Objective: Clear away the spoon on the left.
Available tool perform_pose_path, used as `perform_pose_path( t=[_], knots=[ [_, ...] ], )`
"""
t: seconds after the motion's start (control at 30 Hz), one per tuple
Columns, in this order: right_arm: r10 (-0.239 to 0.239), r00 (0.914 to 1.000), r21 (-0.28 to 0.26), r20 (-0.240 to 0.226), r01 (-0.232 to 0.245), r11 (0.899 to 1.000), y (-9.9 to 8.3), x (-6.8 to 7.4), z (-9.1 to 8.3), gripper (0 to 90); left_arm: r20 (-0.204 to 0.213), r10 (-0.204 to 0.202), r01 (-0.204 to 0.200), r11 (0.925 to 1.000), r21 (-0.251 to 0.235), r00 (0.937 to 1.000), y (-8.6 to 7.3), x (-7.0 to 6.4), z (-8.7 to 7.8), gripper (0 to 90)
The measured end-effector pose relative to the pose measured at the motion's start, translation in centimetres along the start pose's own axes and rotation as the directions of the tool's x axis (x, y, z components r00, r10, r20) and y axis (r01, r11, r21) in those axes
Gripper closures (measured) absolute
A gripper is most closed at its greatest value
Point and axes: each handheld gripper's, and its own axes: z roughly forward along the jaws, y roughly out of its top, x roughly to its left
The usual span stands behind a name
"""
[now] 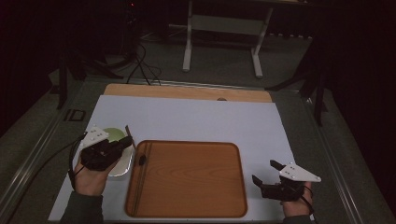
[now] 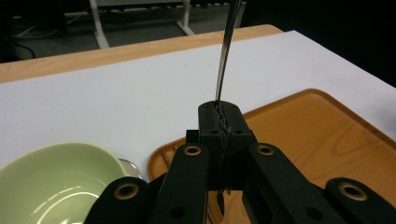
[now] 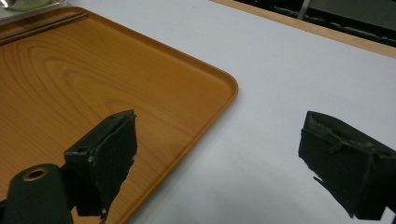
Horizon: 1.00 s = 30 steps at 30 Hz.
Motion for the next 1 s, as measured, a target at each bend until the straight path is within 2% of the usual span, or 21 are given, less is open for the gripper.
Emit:
perform_pose_path(
  t=[0.33, 0.73, 0.93, 1.0],
  knots=[
    [0.001, 1.0000, 0.001, 0.000, -0.001, 1.000, 0.0, 0.0, 0.0, 10.9, 0.042, -0.012, 0.011, 0.9997, 0.021, 0.9990, -0.6, -1.0, -0.6, 89.6],
    [0.000, 1.0000, 0.001, -0.001, 0.000, 1.000, 0.0, 0.0, 0.1, 10.9, 0.066, -0.024, 0.021, 0.9990, 0.038, 0.9976, -1.0, -2.1, -1.3, 89.5],
    [0.000, 1.0000, 0.001, -0.001, 0.000, 1.000, 0.0, 0.0, 0.1, 10.9, 0.088, -0.036, 0.030, 0.9976, 0.063, 0.9955, -1.7, -2.4, -1.0, 89.2],
    [-0.001, 1.0000, 0.001, -0.002, 0.001, 1.000, 0.0, 0.0, 0.1, 10.9, 0.101, -0.046, 0.036, 0.9947, 0.096, 0.9938, -2.5, -2.5, -0.4, 89.2]
  ],
)
